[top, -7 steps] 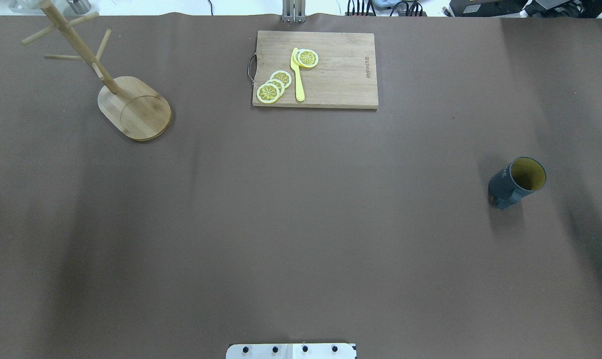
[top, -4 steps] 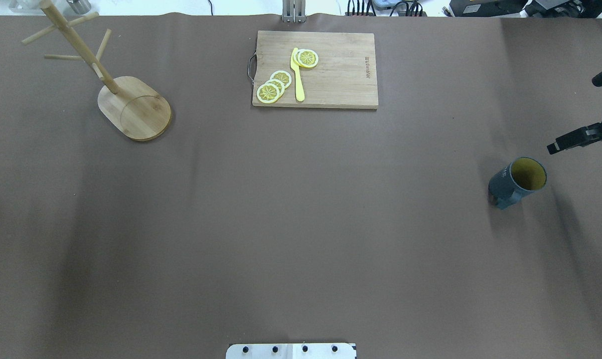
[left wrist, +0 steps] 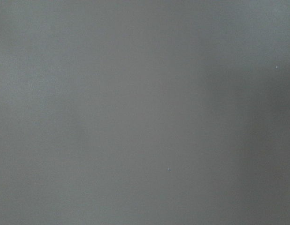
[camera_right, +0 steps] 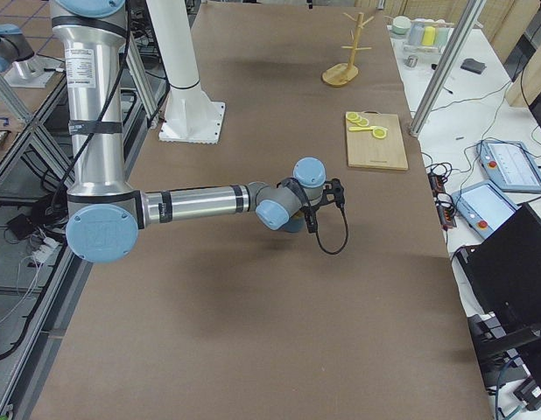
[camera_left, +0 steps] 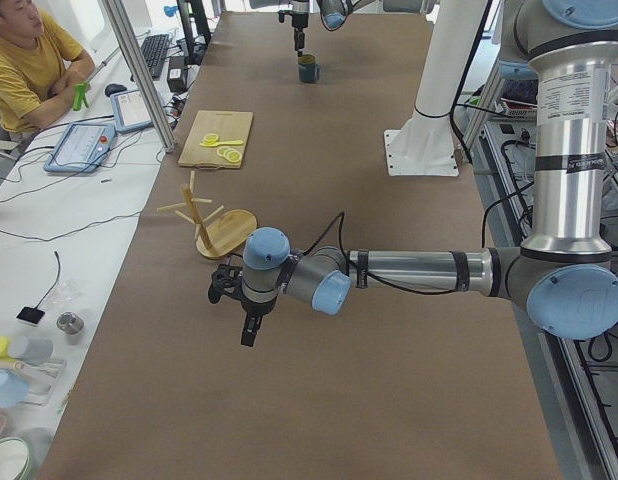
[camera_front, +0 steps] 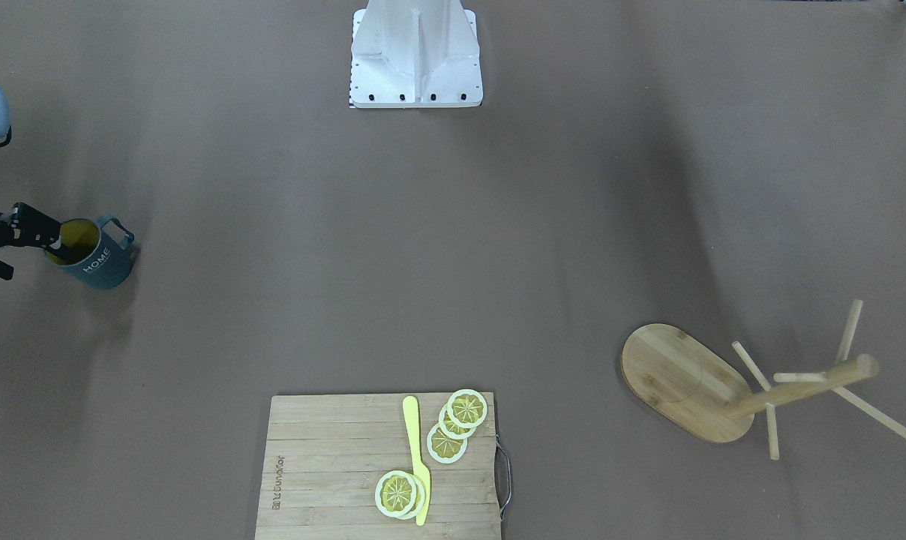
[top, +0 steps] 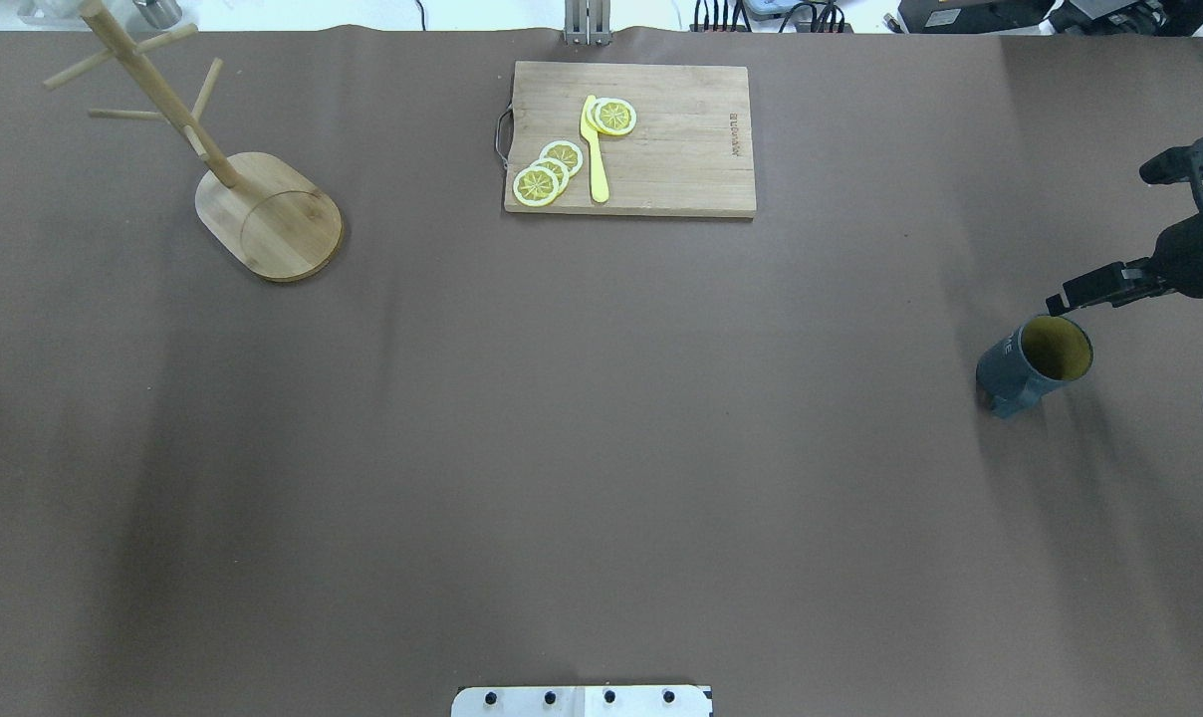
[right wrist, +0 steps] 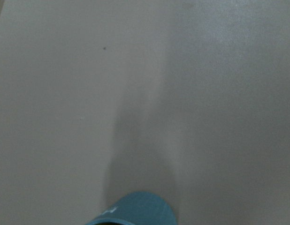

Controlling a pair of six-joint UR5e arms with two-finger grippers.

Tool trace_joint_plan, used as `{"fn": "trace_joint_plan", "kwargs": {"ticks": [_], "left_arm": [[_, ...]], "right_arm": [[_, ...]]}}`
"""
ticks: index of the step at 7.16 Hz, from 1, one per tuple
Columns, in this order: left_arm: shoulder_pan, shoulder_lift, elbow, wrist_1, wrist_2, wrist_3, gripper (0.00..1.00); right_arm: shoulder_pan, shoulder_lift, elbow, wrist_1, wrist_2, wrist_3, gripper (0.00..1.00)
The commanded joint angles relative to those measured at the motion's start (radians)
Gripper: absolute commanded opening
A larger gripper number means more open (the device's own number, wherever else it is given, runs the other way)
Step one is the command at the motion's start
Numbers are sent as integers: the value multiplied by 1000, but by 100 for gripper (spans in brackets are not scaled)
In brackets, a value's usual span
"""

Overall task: Hang cup on storage rack
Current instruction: 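Lower the right gripper onto the blue mug rim and grasp it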

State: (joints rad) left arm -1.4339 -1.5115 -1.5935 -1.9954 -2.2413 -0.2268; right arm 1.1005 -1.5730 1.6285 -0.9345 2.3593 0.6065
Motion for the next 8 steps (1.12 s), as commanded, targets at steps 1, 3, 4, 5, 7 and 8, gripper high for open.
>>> {"fn": "trace_joint_plan", "kwargs": {"ticks": [1, 3, 4, 5, 7, 8], "left_arm": [[1, -7, 0, -3, -1, -58, 98], [1, -7, -2, -5, -6, -59, 98], [1, -7, 6, -5, -4, -59, 98], [1, -7, 4, -5, -6, -59, 98], [1, -9, 0, -6, -7, -59, 98], [1, -12, -11, -11, -21, -59, 98]], "right_arm": [[-11, -35, -2, 9, 1, -7, 97], [-34, -38, -10, 8, 0, -4, 66], [-40, -35, -10, 8, 0, 1, 1], [-45, -33, -12, 8, -2, 2, 0], [-45, -22, 0, 8, 3, 7, 0], [-45, -3, 13, 8, 1, 21, 0]]}}
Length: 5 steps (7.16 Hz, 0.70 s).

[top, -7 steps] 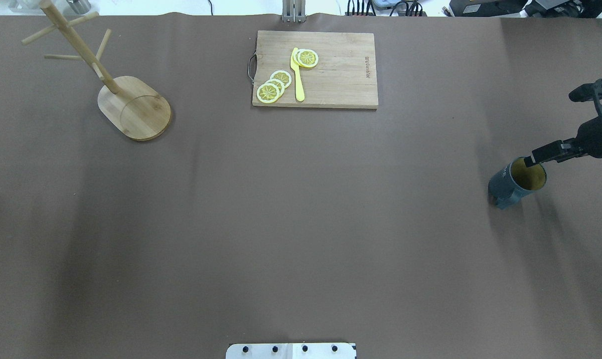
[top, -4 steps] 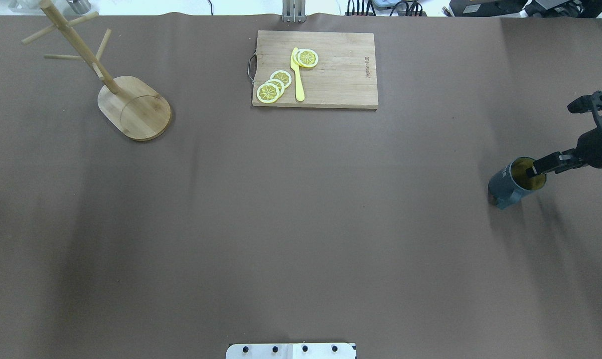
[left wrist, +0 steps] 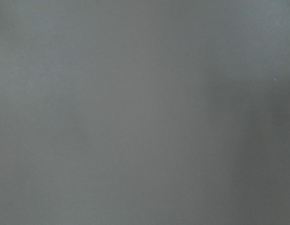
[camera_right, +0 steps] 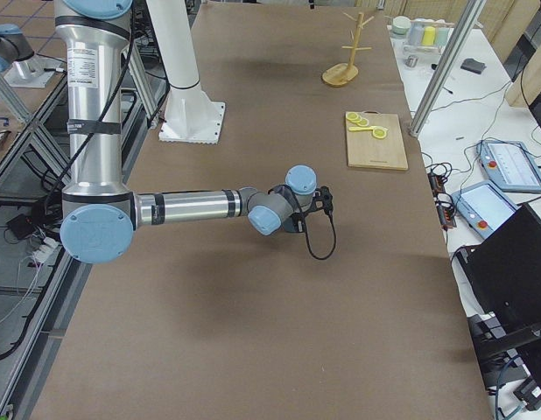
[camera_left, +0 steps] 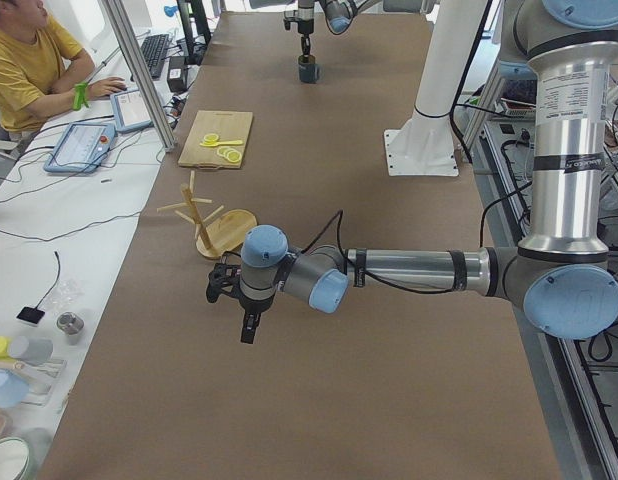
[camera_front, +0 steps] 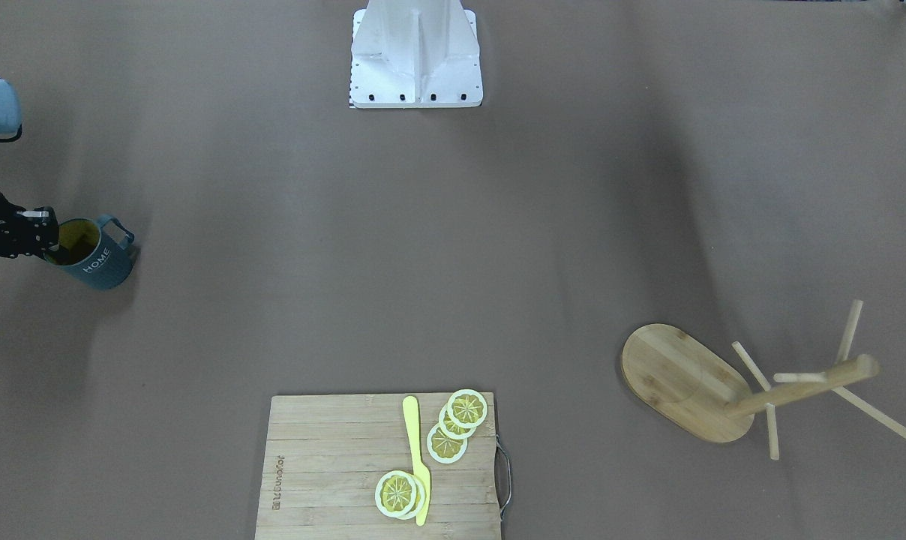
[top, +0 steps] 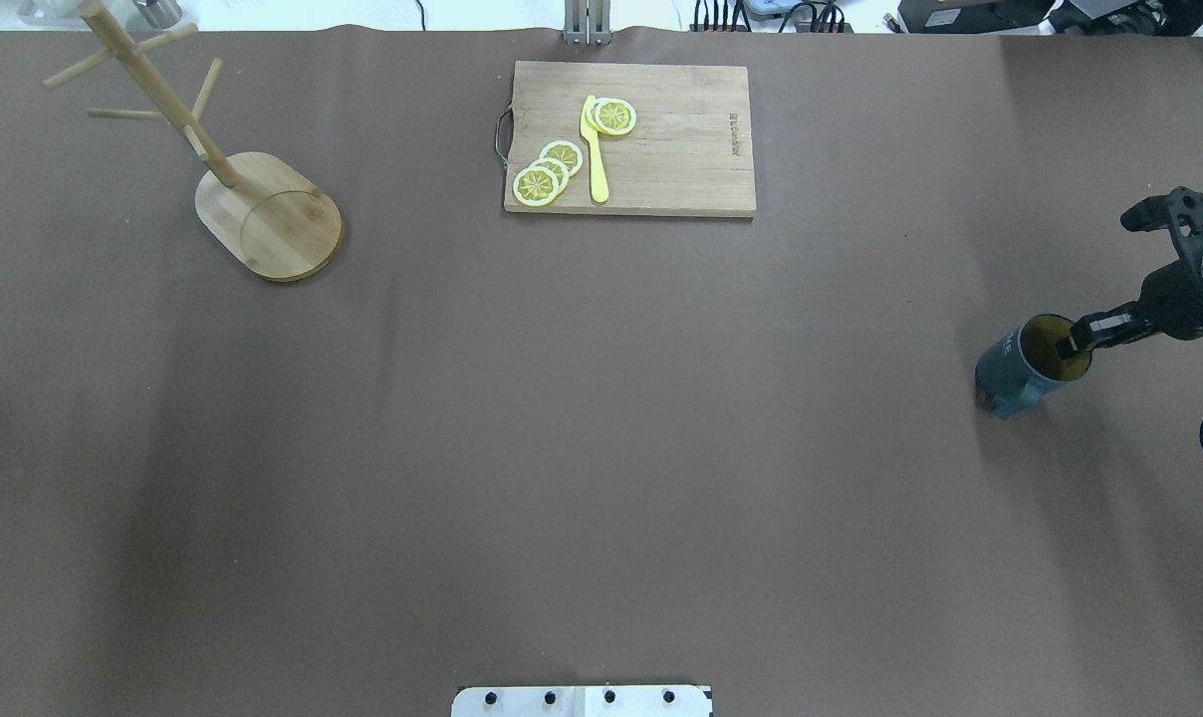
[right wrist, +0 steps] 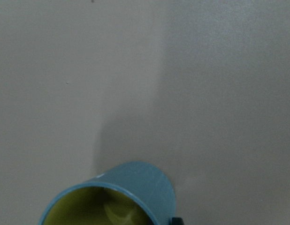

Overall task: Hang cup on storage rack
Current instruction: 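Carry the blue mug to table center with right gripper while left arm reaches in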

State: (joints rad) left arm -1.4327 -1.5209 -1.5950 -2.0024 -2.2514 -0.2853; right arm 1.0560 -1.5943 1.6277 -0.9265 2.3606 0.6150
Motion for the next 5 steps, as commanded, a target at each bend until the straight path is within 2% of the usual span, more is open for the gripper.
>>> {"fn": "trace_joint_plan", "kwargs": {"ticks": [1, 2, 5], "left_arm": [[2, -5, -11, -6, -72, -24, 98], [5, -24, -22, -16, -107, -125, 98], [168, -47, -80, -171, -105, -424, 98]], "right_arm": [[-19, 68, 17, -3, 0, 50, 0], [-81, 136, 6, -29, -32, 107, 0], [-287, 383, 17, -154, -214, 415, 0]]}}
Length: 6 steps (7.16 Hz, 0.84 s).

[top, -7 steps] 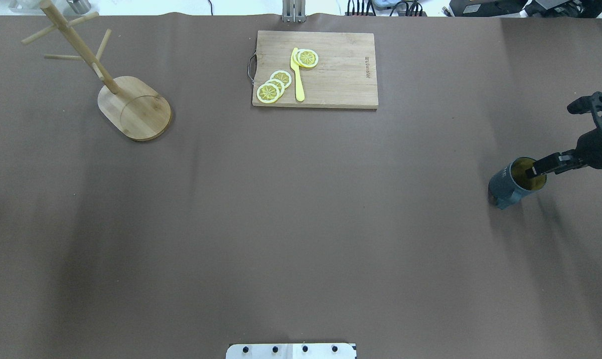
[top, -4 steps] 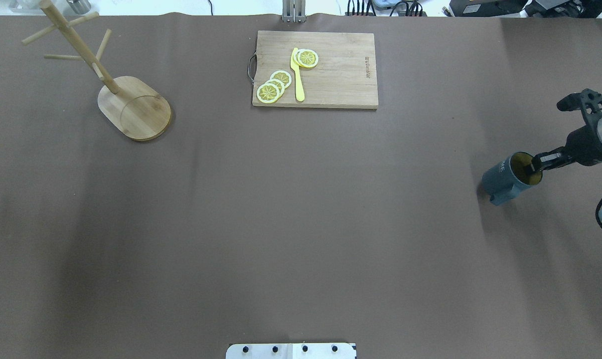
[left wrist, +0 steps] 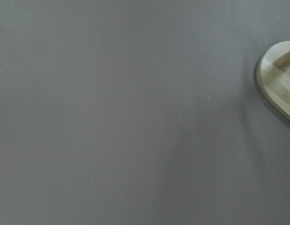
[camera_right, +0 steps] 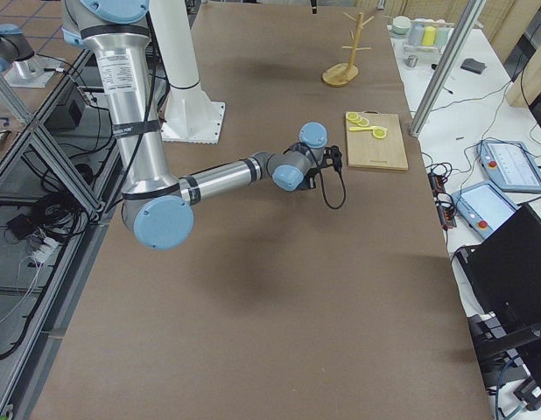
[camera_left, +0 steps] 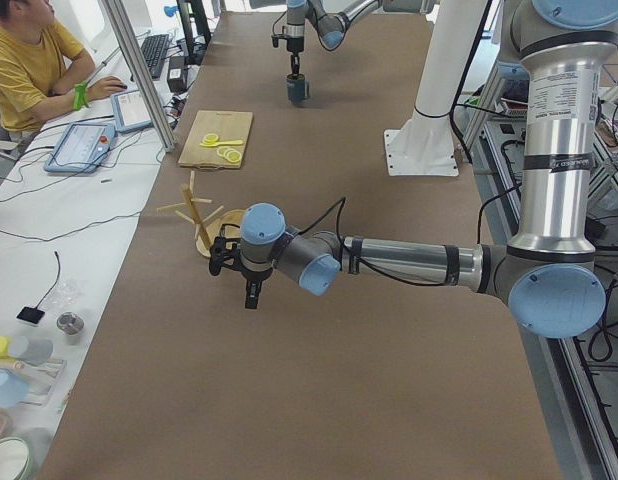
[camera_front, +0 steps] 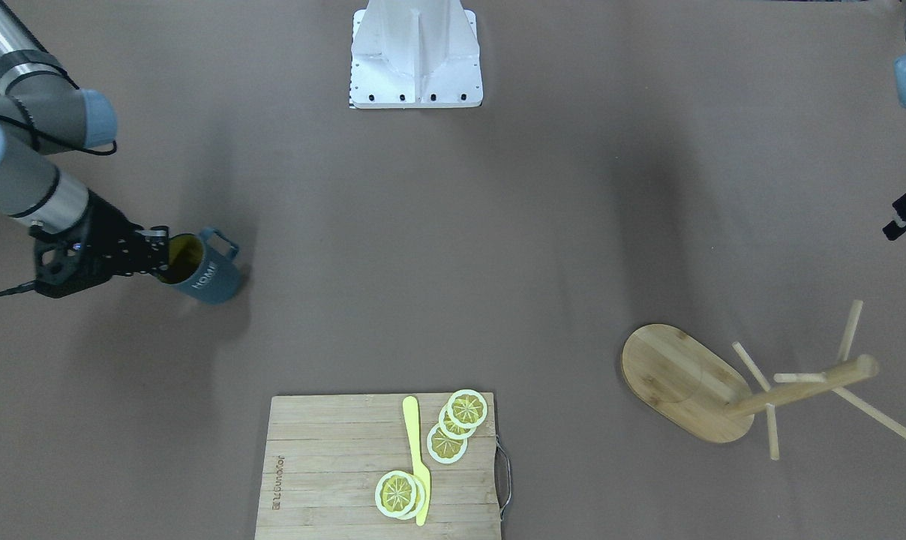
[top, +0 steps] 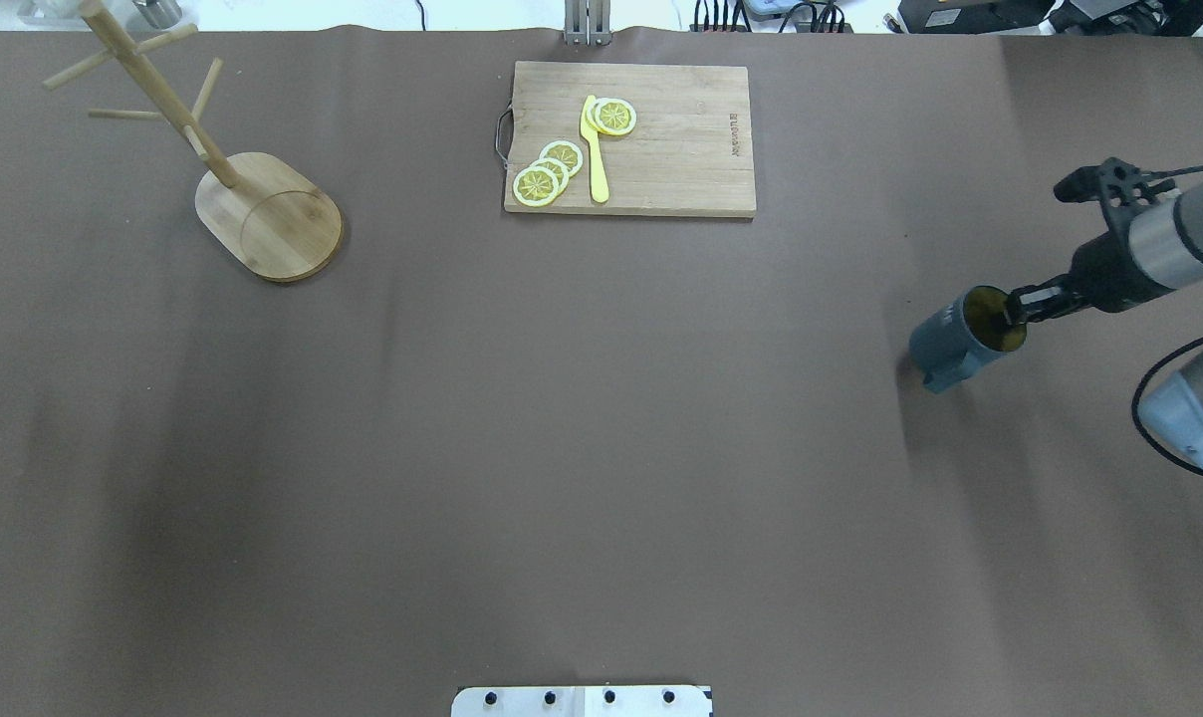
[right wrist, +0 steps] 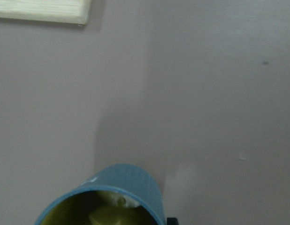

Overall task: Hang cup on storage rack
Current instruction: 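Carry the blue mug to table center with right gripper while left arm reaches in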

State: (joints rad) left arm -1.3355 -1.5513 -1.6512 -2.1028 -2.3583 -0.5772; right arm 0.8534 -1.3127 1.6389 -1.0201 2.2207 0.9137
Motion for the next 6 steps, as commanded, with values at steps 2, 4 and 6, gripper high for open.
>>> {"fn": "trace_joint_plan", "kwargs": {"ticks": [2, 4, 6], "left_arm": [[212, -62, -74, -268, 10, -392, 98], [318, -221, -110, -309, 31, -536, 98], [497, -233, -180, -309, 283, -601, 98]], "right_arm": [[-166, 240, 15, -222, -153, 146, 0], [-239, 324, 3, -249, -224, 261, 0], [-287, 407, -13, -357, -285, 278, 0]]}}
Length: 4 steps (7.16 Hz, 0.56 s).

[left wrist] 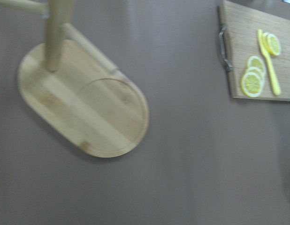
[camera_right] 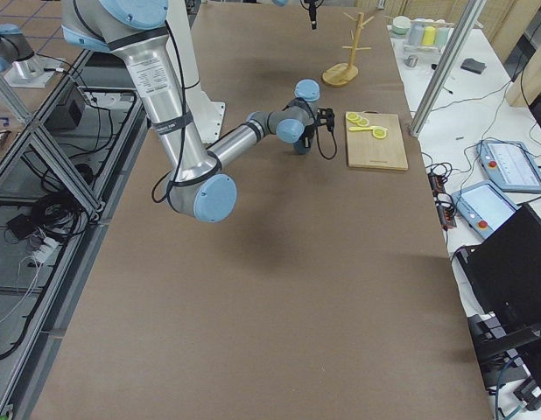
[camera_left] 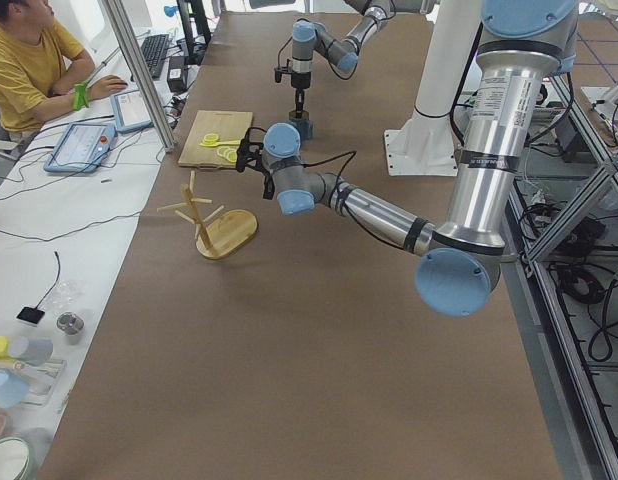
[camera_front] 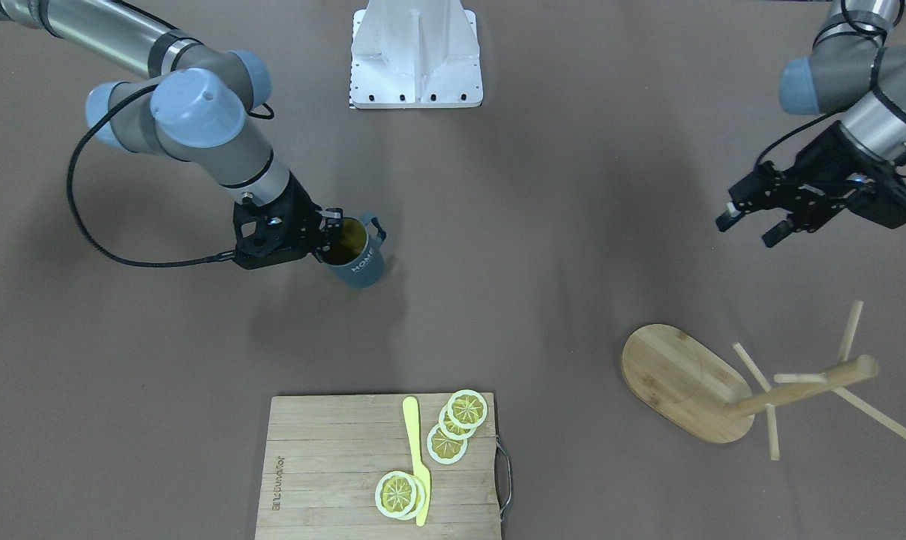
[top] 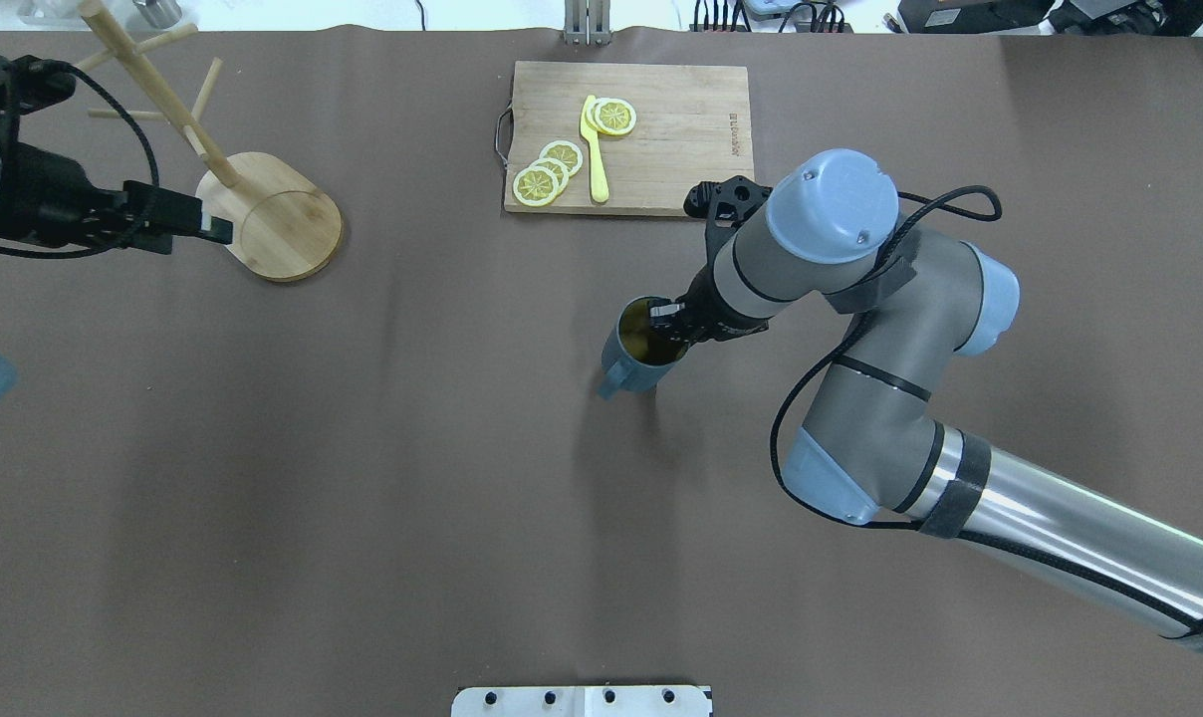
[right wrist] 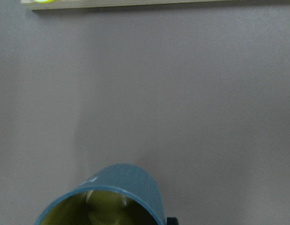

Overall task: Hang cup on storage rack
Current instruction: 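Carry the blue mug to table center with right gripper while left arm reaches in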

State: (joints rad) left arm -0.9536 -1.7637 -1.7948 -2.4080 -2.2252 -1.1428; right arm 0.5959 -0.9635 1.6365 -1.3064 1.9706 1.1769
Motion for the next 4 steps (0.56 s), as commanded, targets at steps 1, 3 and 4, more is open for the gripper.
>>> {"fn": "trace_joint_plan", "kwargs": {"ticks": [1, 3, 4], "left_arm": [[230, -40, -38, -3, 317, -25, 97], [382, -98, -37, 1, 540, 97, 97], [425, -112, -25, 4, 552, 112, 96]], "right_arm": [[-34, 72, -27, -97, -41, 13, 0], [-45, 100, -66, -111, -75, 13, 0], [-45, 103, -67, -119, -75, 13, 8]]}}
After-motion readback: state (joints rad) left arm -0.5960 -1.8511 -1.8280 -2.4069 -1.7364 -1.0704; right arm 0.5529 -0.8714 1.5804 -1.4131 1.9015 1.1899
